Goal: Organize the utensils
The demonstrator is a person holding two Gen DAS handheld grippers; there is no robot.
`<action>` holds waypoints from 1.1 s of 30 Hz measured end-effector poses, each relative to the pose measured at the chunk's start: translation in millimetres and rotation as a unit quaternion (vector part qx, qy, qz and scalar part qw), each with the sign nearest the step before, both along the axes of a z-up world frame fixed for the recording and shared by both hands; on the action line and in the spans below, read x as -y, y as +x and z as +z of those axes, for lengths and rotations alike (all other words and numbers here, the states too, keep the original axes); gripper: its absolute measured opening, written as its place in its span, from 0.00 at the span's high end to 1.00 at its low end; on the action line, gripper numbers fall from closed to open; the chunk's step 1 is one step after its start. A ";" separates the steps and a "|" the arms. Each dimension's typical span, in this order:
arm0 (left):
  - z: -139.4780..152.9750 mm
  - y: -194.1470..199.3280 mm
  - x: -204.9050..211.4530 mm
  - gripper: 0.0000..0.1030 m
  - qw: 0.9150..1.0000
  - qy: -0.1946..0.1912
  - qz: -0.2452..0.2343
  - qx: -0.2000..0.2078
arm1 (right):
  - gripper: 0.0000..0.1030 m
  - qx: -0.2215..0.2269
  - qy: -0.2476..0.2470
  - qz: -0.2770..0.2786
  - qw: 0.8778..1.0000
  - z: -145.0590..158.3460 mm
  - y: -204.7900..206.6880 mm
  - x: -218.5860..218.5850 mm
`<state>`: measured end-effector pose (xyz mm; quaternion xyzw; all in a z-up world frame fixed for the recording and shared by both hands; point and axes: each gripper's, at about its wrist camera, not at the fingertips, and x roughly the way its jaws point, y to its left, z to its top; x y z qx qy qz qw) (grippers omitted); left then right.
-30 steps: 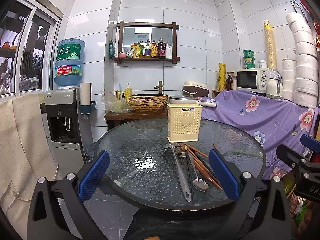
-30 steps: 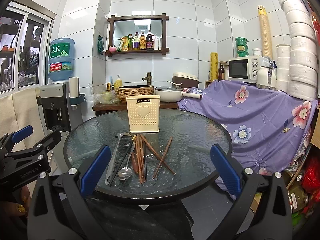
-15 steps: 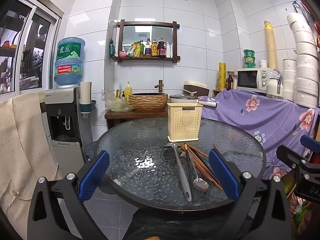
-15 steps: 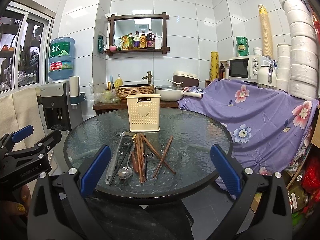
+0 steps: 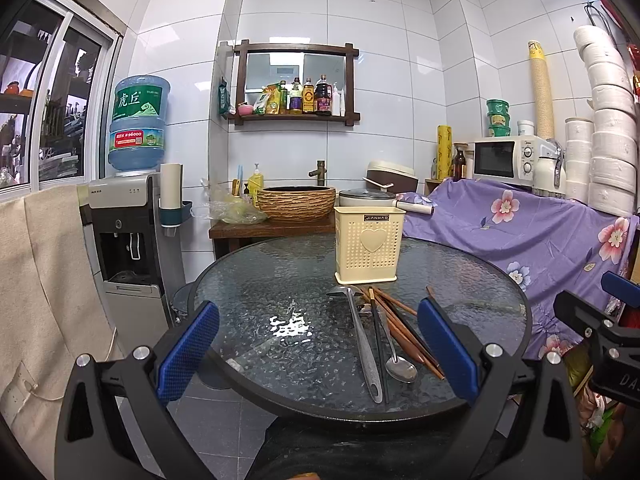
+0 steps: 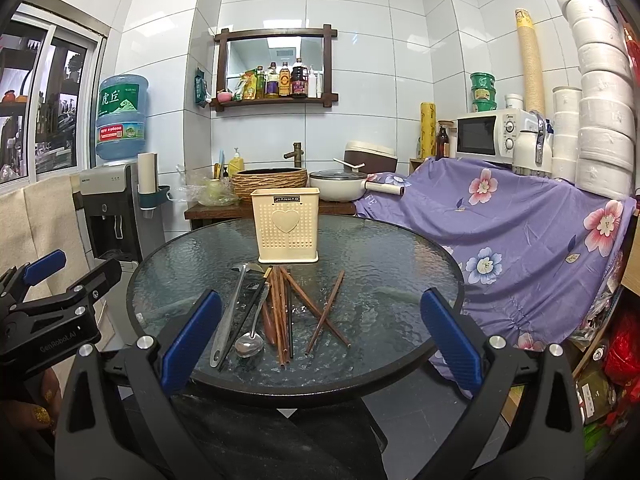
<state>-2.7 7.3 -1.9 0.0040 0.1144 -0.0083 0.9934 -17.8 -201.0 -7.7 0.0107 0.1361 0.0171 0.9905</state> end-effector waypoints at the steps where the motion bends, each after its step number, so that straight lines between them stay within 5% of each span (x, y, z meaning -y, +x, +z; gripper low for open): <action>1: 0.1 0.1 0.0 0.05 1.000 0.000 0.000 0.000 | 0.04 0.000 0.000 0.000 1.000 -0.6 0.3 0.2; 33: -1.0 0.6 -0.6 0.05 1.000 -0.001 0.000 -0.002 | 0.04 -0.005 0.001 0.002 1.000 -1.4 1.6 3.6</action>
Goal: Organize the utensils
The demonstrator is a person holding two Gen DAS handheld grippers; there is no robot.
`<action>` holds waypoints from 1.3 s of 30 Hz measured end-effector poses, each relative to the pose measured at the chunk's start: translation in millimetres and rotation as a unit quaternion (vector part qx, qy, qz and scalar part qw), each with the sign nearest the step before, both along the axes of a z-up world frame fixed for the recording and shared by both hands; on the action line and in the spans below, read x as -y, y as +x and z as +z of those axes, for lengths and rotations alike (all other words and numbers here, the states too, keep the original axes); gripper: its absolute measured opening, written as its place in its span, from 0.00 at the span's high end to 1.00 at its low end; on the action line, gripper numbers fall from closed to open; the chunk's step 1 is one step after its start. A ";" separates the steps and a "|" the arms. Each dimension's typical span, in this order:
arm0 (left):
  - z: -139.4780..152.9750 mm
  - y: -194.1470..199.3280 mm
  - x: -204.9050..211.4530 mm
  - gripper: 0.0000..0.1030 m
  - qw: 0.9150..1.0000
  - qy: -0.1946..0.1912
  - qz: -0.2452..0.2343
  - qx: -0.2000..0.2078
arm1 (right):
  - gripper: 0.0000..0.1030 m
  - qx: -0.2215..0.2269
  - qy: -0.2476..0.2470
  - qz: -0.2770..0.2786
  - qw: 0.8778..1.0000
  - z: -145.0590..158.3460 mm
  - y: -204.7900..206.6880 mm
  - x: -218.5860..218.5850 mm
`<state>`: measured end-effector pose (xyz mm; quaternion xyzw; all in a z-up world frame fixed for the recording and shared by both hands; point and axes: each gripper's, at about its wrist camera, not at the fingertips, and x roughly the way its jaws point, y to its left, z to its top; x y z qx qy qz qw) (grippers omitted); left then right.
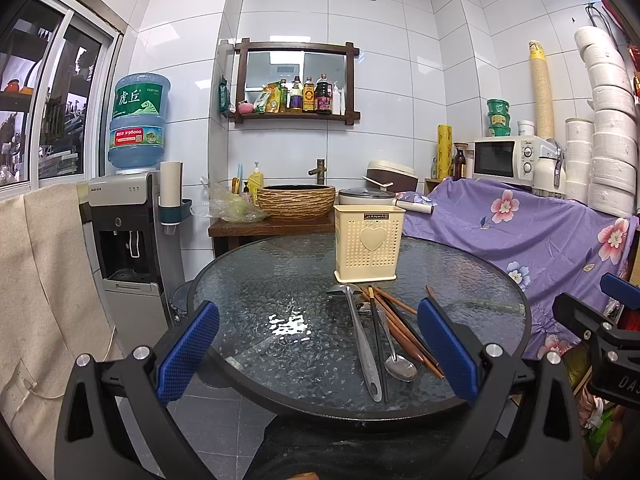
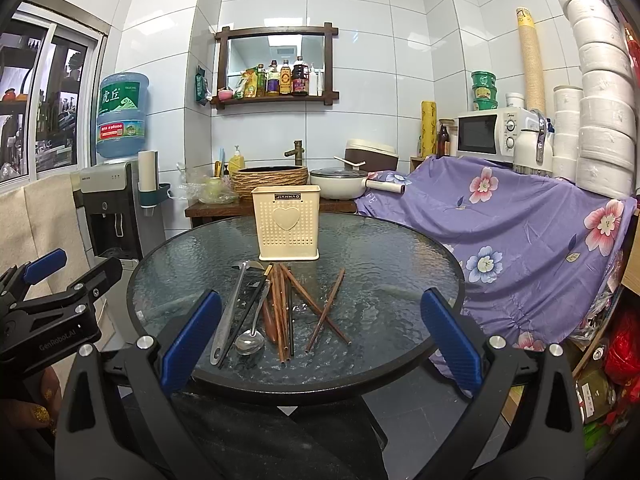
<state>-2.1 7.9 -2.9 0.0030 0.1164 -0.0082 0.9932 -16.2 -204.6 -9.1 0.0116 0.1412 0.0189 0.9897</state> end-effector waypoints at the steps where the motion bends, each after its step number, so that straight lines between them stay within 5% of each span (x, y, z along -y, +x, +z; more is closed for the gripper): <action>1: 0.1 0.1 0.0 0.05 1.000 0.000 0.000 0.000 | 0.04 0.000 0.000 0.000 1.000 0.3 0.2 -0.3; 39: -5.0 1.6 0.4 0.05 1.000 -0.002 0.000 -0.007 | 0.04 -0.002 -0.001 0.001 1.000 -0.4 0.4 -3.9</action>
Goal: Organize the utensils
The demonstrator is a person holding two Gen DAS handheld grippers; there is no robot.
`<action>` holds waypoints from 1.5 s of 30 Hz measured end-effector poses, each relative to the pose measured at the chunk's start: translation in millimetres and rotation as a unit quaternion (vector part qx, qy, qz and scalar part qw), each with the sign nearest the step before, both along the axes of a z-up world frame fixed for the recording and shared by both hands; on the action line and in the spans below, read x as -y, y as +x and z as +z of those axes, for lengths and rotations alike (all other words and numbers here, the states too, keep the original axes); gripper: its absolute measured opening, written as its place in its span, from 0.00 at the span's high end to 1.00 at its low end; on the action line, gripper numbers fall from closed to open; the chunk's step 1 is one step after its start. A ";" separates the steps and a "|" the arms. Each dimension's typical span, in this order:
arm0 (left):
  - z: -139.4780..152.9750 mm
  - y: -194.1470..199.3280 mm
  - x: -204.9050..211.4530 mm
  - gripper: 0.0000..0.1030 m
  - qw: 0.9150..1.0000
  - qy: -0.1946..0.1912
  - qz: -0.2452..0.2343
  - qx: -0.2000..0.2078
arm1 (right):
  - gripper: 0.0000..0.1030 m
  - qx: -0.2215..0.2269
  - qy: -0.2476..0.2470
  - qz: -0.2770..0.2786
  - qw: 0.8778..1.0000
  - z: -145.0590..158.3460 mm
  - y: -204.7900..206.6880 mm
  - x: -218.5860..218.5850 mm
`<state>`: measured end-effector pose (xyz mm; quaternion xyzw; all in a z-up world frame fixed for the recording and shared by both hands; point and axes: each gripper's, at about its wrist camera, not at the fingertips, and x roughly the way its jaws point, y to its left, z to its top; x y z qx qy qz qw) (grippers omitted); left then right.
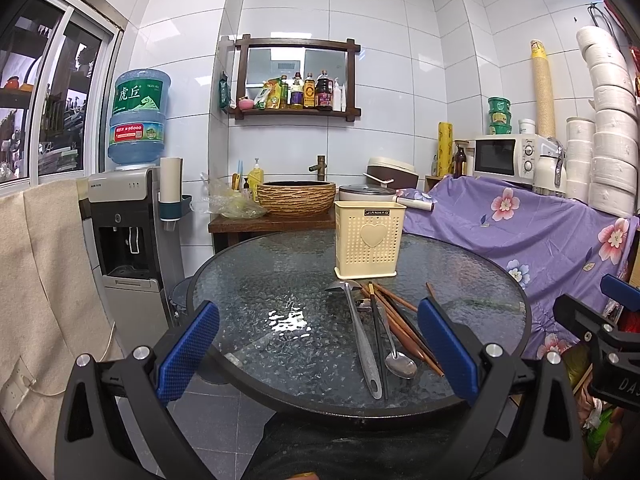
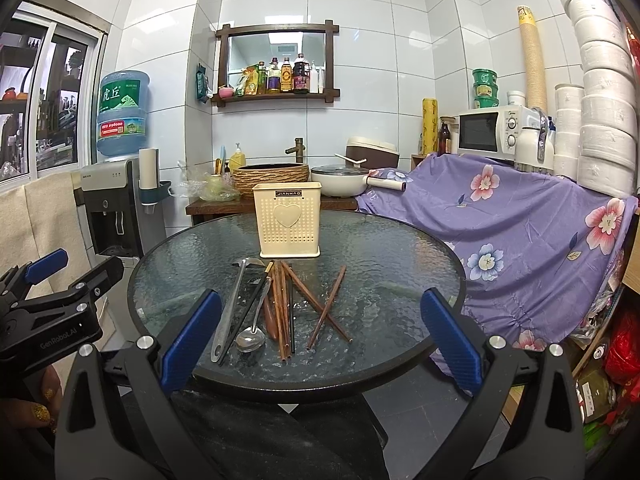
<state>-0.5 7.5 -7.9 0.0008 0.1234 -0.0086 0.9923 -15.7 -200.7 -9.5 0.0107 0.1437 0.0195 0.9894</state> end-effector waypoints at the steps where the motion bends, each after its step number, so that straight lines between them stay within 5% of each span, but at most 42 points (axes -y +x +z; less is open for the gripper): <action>1: 0.0 0.1 -0.1 0.05 1.000 0.000 0.000 0.000 | 0.04 0.000 0.000 0.000 1.000 -0.5 -0.1 -0.5; 10: -5.5 15.7 -4.2 0.05 0.999 -0.015 -0.023 -0.045 | 0.04 -0.027 0.007 0.034 0.999 -5.1 22.8 4.4; 16: -31.2 67.7 -19.3 0.07 0.983 -0.049 -0.055 -0.170 | 0.04 -0.131 -0.011 0.048 0.990 -25.1 83.1 14.9; 27: -67.2 109.0 -12.7 0.48 0.956 -0.048 -0.108 -0.269 | 0.06 -0.194 -0.029 0.050 0.979 -56.5 126.4 23.0; 30: -75.5 120.5 -8.9 0.59 0.948 -0.057 -0.120 -0.290 | 0.16 -0.214 -0.028 0.053 0.975 -64.8 137.1 23.2; 41: -93.5 145.9 2.3 0.69 0.928 -0.084 -0.146 -0.331 | 0.23 -0.238 -0.011 0.046 0.970 -80.3 152.9 25.8; 45: -96.4 151.0 7.2 0.72 0.927 -0.081 -0.146 -0.335 | 0.24 -0.240 -0.011 0.046 0.970 -82.3 157.3 25.6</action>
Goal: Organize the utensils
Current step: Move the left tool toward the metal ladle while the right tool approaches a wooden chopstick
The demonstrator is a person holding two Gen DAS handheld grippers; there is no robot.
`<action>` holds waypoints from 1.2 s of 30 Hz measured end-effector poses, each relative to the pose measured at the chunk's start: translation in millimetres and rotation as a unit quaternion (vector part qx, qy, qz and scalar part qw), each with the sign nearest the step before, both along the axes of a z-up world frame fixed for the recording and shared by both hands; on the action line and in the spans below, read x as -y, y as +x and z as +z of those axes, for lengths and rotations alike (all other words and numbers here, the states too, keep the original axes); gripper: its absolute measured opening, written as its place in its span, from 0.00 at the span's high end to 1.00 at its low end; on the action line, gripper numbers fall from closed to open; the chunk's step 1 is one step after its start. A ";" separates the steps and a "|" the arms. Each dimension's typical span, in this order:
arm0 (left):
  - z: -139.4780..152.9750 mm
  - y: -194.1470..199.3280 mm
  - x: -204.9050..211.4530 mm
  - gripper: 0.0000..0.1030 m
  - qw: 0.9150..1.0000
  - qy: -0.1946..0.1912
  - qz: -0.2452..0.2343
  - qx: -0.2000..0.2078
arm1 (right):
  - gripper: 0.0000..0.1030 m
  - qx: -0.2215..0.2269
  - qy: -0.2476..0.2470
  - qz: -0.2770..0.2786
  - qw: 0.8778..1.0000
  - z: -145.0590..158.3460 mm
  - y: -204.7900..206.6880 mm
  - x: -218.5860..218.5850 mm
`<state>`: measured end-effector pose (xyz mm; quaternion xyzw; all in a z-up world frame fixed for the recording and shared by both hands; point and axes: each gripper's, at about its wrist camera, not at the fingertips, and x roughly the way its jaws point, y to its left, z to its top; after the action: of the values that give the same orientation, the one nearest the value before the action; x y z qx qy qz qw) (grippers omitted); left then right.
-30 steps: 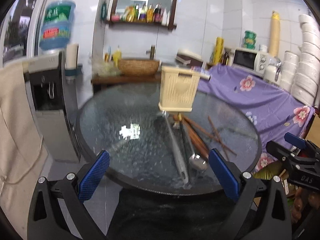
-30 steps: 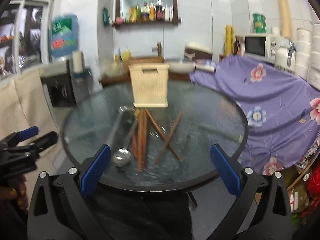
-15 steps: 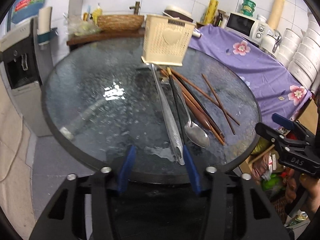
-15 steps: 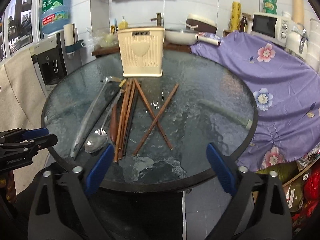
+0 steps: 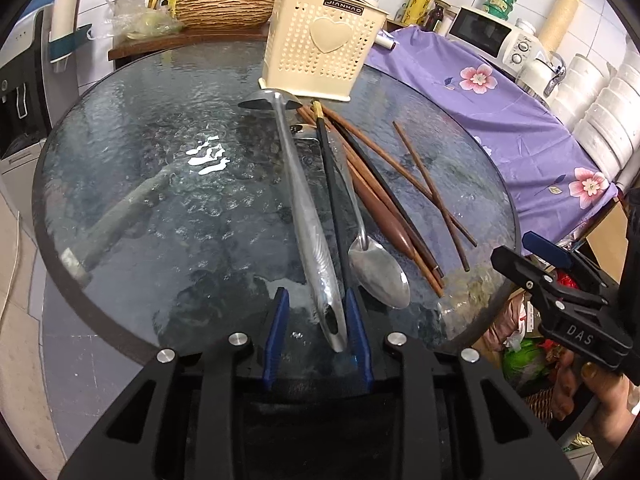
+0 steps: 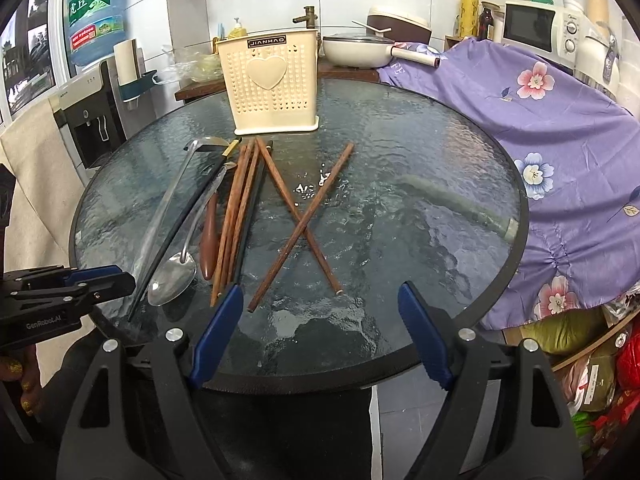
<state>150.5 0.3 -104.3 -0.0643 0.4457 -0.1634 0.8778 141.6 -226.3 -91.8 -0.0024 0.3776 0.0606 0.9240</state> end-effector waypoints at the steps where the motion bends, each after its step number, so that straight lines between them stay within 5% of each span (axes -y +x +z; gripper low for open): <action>1: 0.4 0.5 0.1 0.72 1.000 0.000 0.001 0.000 | 0.24 0.001 0.000 0.000 1.000 0.2 1.2 -0.2; 12: -0.4 13.4 -0.7 0.87 1.000 -0.012 0.006 -0.005 | 0.24 0.011 -0.006 0.003 1.000 0.9 5.3 -4.3; 20: -1.1 19.7 5.7 0.87 1.000 -0.017 0.001 -0.008 | 0.24 0.005 -0.009 0.011 1.000 -2.9 11.5 -10.2; 26: -2.4 25.6 5.7 0.91 0.999 -0.029 0.011 -0.013 | 0.46 -0.014 0.003 0.023 1.000 -7.4 17.3 -17.2; 36: -5.3 26.7 -0.2 0.95 0.998 -0.051 0.023 -0.016 | 0.55 -0.043 0.039 0.028 0.998 -14.3 20.6 -22.2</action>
<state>177.1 0.5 -109.5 -0.1225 0.4495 -0.1645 0.8694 162.2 -204.1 -106.1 0.0259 0.4144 0.1012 0.9041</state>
